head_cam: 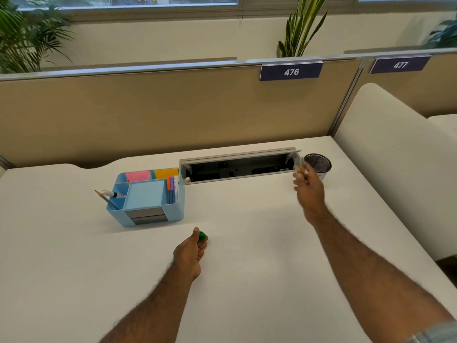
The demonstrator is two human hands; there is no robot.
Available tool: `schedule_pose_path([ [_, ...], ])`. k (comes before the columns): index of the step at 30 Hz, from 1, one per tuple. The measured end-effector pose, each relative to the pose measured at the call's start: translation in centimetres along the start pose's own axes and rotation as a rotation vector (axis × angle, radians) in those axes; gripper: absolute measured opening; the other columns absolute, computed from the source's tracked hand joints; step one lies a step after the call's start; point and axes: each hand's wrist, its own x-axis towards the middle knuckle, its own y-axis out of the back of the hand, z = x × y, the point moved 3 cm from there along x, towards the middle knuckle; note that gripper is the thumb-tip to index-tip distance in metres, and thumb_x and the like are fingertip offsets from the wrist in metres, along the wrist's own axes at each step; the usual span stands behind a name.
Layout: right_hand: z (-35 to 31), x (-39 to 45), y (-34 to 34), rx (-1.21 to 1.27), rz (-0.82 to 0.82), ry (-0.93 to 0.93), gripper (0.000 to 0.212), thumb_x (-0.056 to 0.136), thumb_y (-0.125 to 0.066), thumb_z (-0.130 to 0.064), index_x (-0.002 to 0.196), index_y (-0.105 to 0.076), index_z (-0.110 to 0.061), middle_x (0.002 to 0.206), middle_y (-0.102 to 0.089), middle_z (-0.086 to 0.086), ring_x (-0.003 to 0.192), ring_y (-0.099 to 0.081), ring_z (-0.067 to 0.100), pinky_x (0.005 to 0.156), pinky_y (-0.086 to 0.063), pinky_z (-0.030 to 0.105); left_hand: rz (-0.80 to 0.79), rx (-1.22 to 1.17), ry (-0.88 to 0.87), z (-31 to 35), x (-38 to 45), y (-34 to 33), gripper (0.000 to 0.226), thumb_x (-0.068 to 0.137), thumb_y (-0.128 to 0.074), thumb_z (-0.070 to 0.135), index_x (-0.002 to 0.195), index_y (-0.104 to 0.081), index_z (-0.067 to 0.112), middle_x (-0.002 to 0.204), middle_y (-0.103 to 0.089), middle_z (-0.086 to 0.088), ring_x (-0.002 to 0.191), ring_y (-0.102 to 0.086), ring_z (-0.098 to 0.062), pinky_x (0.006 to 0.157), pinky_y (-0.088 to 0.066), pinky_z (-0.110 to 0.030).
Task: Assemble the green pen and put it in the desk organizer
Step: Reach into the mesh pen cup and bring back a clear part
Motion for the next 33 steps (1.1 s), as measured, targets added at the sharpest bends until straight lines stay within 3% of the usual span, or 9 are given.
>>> schedule_pose_path([
  [3,-0.9,1.6,2.2,-0.156,0.142,0.042,0.046,0.095,-0.046,-0.032,0.141,-0.044,-0.025,0.133,-0.06,0.009,0.118,-0.058,0.028,0.104,-0.045,0.038,-0.006,0.004,0.004,-0.1,-0.3,0.2,0.042,0.088,-0.063,0.034,0.117,-0.061,0.004,0.105,-0.069,-0.013,0.097,-0.063,-0.021,0.069,-0.047,-0.026],
  [5,-1.8,2.4,3.5,-0.272,0.194,0.072,0.048,0.099,-0.042,-0.027,0.146,-0.037,-0.019,0.142,-0.053,0.011,0.128,-0.051,0.03,0.106,-0.037,0.032,-0.007,-0.001,-0.001,-0.2,-0.2,0.1,0.043,0.088,-0.063,0.034,0.118,-0.061,0.003,0.105,-0.069,-0.013,0.096,-0.063,-0.021,0.069,-0.047,-0.026],
  [9,-2.3,5.0,5.8,-0.437,0.23,0.058,0.055,0.098,-0.041,-0.021,0.15,-0.025,-0.025,0.13,-0.059,0.022,0.115,-0.056,0.04,0.095,-0.044,0.04,-0.021,0.02,-0.012,0.1,0.2,-0.5,0.045,0.088,-0.063,0.034,0.12,-0.061,0.002,0.104,-0.069,-0.013,0.096,-0.063,-0.021,0.069,-0.047,-0.026],
  [14,-2.3,6.4,6.8,-0.557,0.151,-0.007,0.061,0.097,-0.036,-0.048,0.152,-0.017,-0.028,0.117,-0.062,0.031,0.115,-0.054,0.043,0.094,-0.044,0.044,-0.001,0.011,-0.015,-0.3,0.1,0.1,0.046,0.088,-0.063,0.033,0.121,-0.06,0.002,0.106,-0.068,-0.014,0.095,-0.063,-0.021,0.067,-0.047,-0.025],
  [20,-2.7,7.6,6.9,-0.76,0.077,0.023,0.074,0.097,-0.044,-0.024,0.152,0.004,-0.032,0.093,-0.063,0.03,0.091,-0.06,0.043,0.075,-0.048,0.041,0.004,0.012,-0.02,-0.3,0.2,0.0,0.047,0.087,-0.064,0.032,0.123,-0.059,0.001,0.108,-0.068,-0.015,0.097,-0.063,-0.022,0.07,-0.048,-0.025],
  [23,-2.8,8.1,6.6,-0.816,0.054,0.002,0.088,0.091,-0.052,-0.014,0.151,0.01,-0.031,0.08,-0.052,0.021,0.076,-0.053,0.036,0.069,-0.045,0.038,0.007,0.007,-0.027,-0.2,0.1,-0.1,0.047,0.087,-0.064,0.032,0.123,-0.059,0.001,0.114,-0.068,-0.017,0.098,-0.063,-0.022,0.069,-0.048,-0.024],
  [25,-2.8,8.9,6.4,-0.889,0.026,-0.009,0.086,0.088,-0.052,-0.009,0.152,0.002,-0.028,0.084,-0.051,0.021,0.079,-0.052,0.035,0.072,-0.047,0.04,0.012,0.014,-0.027,-0.2,0.1,-0.1,0.048,0.087,-0.064,0.032,0.123,-0.059,0.002,0.117,-0.068,-0.018,0.098,-0.063,-0.022,0.069,-0.048,-0.024],
  [29,-2.9,10.1,6.1,-1.152,-0.131,0.064,0.041,0.086,-0.052,-0.009,0.127,-0.056,-0.007,0.12,-0.065,0.021,0.111,-0.059,0.039,0.095,-0.049,0.041,0.013,0.011,-0.028,-0.4,0.2,-0.1,0.047,0.087,-0.064,0.031,0.123,-0.059,0.001,0.114,-0.069,-0.017,0.098,-0.063,-0.022,0.068,-0.047,-0.025],
  [33,-3.2,9.9,5.8,-1.067,-0.102,0.018,0.063,0.086,-0.055,-0.011,0.145,-0.035,-0.011,0.134,-0.057,0.023,0.124,-0.05,0.041,0.101,-0.044,0.042,0.01,0.018,-0.035,-0.4,0.3,0.0,0.047,0.087,-0.064,0.031,0.123,-0.059,0.001,0.116,-0.068,-0.018,0.097,-0.063,-0.022,0.074,-0.048,-0.027],
])
